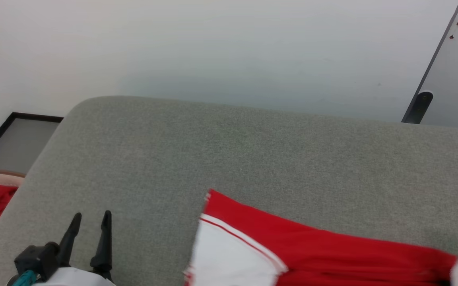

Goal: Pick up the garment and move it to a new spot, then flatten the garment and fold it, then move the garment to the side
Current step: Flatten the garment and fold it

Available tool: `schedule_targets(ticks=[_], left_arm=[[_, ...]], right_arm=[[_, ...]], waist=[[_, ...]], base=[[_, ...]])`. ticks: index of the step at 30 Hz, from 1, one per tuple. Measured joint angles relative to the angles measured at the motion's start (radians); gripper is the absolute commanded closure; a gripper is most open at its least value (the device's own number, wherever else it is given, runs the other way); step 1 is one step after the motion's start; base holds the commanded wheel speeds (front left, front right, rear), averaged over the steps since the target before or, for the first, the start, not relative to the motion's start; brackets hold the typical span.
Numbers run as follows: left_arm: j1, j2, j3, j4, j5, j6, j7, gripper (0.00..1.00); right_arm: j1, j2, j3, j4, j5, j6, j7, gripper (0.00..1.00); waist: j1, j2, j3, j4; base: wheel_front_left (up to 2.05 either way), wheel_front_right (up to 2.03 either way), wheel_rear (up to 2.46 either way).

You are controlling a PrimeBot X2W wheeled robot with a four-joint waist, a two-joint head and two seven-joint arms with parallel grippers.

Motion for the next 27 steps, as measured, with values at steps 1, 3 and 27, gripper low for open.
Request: schedule_targets(ticks=[1, 3, 27], left_arm=[[0.001, -0.007, 0.009, 0.002, 0.007, -0.006, 0.0, 0.0], [0.001, -0.019, 0.025, 0.007, 0.027, -0.018, 0.0, 0.0], [0.012, -0.079, 0.069, 0.057, 0.061, -0.065, 0.0, 0.0]], right_arm=[[-0.003, -0.021, -0.01, 0.01, -0.001, 0.0, -0.01, 1.0], [-0.005, -0.069, -0.036, 0.04, -0.008, -0.002, -0.025, 1.0], [-0.019, -0.057, 0.02, -0.421, 0.159, -0.003, 0.17, 1.0]], waist=[[0.0, 0.0, 0.001, 0.0], [0.0, 0.0, 0.003, -0.001], [0.0, 0.0, -0.025, -0.054]], base=[[0.0, 0.0, 0.0], [0.0, 0.0, 0.0], [0.0, 0.0, 0.0]])
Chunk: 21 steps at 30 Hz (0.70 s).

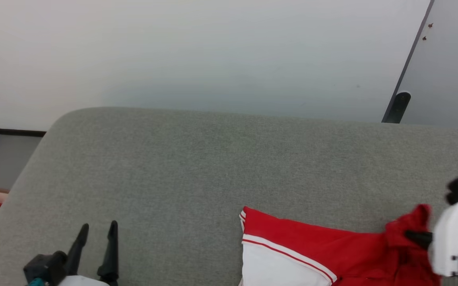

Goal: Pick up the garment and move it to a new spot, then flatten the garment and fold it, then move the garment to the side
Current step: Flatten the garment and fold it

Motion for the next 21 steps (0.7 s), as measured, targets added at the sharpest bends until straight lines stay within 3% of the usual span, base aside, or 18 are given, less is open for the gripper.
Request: schedule_targets(ticks=[8, 21], left_arm=[[-0.022, -0.004, -0.043, 0.02, -0.022, -0.001, 0.0, 0.0], [-0.052, -0.005, -0.092, 0.047, -0.055, -0.001, 0.0, 0.0]], right_arm=[[-0.001, 0.109, 0.103, -0.109, -0.013, 0.0, 0.045, 1.0], [-0.08, 0.231, 0.259, -0.004, -0.072, 0.0, -0.016, 1.0]], waist=[[0.0, 0.0, -0.01, 0.035], [0.0, 0.0, -0.008, 0.106]], base=[[0.0, 0.0, 0.0], [0.0, 0.0, 0.0]])
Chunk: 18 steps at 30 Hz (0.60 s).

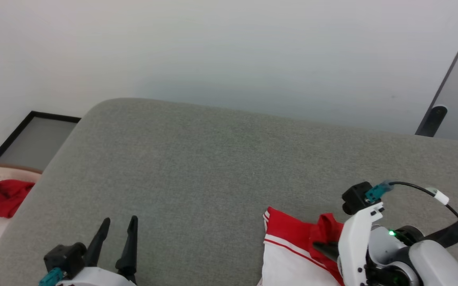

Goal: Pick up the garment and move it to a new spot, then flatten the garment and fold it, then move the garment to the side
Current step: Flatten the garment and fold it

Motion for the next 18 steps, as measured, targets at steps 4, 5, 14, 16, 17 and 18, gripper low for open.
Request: schedule_targets(ticks=[4, 5, 14, 16, 17, 18], left_arm=[[-0.009, -0.003, -0.009, 0.008, 0.0, 0.0, 0.0, 0.0], [-0.01, -0.003, -0.011, 0.011, 0.0, 0.0, 0.0, 0.0], [-0.029, -0.011, -0.025, 0.034, -0.009, 0.0, 0.0, 0.0], [-0.03, -0.011, -0.023, 0.037, -0.01, 0.0, 0.0, 0.0], [-0.03, -0.011, -0.021, 0.039, -0.012, 0.0, 0.0, 0.0], [-0.03, -0.01, -0.02, 0.04, -0.013, 0.0, 0.0, 0.0]], right_arm=[[-0.023, 0.032, 0.04, 0.068, -0.018, 0.0, -0.029, 1.0], [-0.029, 0.038, 0.047, 0.084, -0.025, 0.0, -0.036, 1.0], [-0.08, 0.063, 0.136, 0.232, -0.046, 0.0, -0.105, 0.83], [-0.096, 0.063, 0.162, 0.244, -0.045, 0.0, -0.119, 0.17], [-0.104, 0.062, 0.175, 0.249, -0.045, 0.0, -0.125, 0.0], [-0.111, 0.061, 0.186, 0.253, -0.043, 0.0, -0.129, 0.0]], waist=[[0.0, 0.0, 0.004, 0.017], [0.0, 0.0, 0.004, 0.02], [0.0, 0.0, 0.009, 0.041], [0.0, 0.0, 0.009, 0.04], [0.0, 0.0, 0.009, 0.039], [0.0, 0.0, 0.009, 0.038]], base=[[0.0, 0.0, 0.0], [0.0, 0.0, 0.0], [0.0, 0.0, 0.0], [0.0, 0.0, 0.0], [0.0, 0.0, 0.0], [0.0, 0.0, 0.0]])
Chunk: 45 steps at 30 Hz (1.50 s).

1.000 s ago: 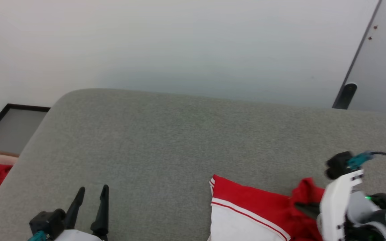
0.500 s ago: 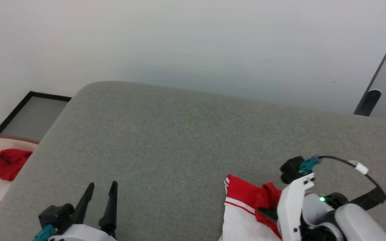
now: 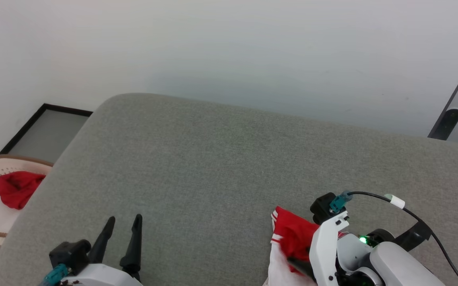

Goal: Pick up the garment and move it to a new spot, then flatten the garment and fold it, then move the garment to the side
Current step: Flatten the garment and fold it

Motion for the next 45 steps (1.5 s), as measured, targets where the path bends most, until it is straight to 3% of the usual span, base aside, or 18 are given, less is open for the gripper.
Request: schedule_targets(ticks=[6, 13, 18, 22, 30, 36, 45], left_arm=[[0.0, 0.003, 0.007, 0.002, -0.003, 0.0, 0.0, 0.0], [0.002, 0.01, 0.02, -0.002, -0.001, 0.0, 0.0, 0.0], [0.013, 0.015, 0.033, -0.01, 0.01, 0.0, 0.0, 0.0], [0.023, 0.016, 0.044, -0.021, 0.023, 0.0, 0.0, 0.0], [0.031, 0.016, 0.068, -0.039, 0.049, 0.0, 0.0, 0.0], [0.046, 0.016, 0.082, -0.052, 0.064, 0.0, 0.0, 0.0], [0.058, 0.022, 0.094, -0.061, 0.076, 0.0, 0.0, 0.0]], right_arm=[[-0.041, -0.035, 0.08, -0.017, 0.012, 0.0, -0.018, 0.0], [-0.081, -0.097, 0.156, -0.125, 0.032, 0.0, -0.082, 0.0], [-0.093, -0.161, 0.185, -0.211, 0.029, 0.0, -0.172, 0.0], [-0.096, -0.216, 0.184, -0.26, -0.005, 0.0, -0.307, 0.0], [-0.015, -0.281, 0.055, -0.237, -0.107, 0.0, -0.619, 0.0], [0.085, -0.272, -0.101, -0.178, -0.179, 0.0, -0.805, 0.0], [0.222, -0.233, -0.298, -0.099, -0.261, 0.0, -0.92, 0.0]], waist=[[0.0, 0.0, -0.002, -0.014], [0.0, 0.0, -0.006, -0.042], [0.0, 0.0, -0.007, -0.075], [0.0, 0.0, -0.006, -0.104], [0.0, 0.0, -0.001, -0.161], [0.0, 0.0, 0.003, -0.203], [0.0, 0.0, 0.01, -0.245]], base=[[0.0, 0.0, 0.0], [0.0, 0.0, 0.0], [0.0, 0.0, 0.0], [0.0, 0.0, 0.0], [0.0, 0.0, 0.0], [0.0, 0.0, 0.0], [0.0, 0.0, 0.0]])
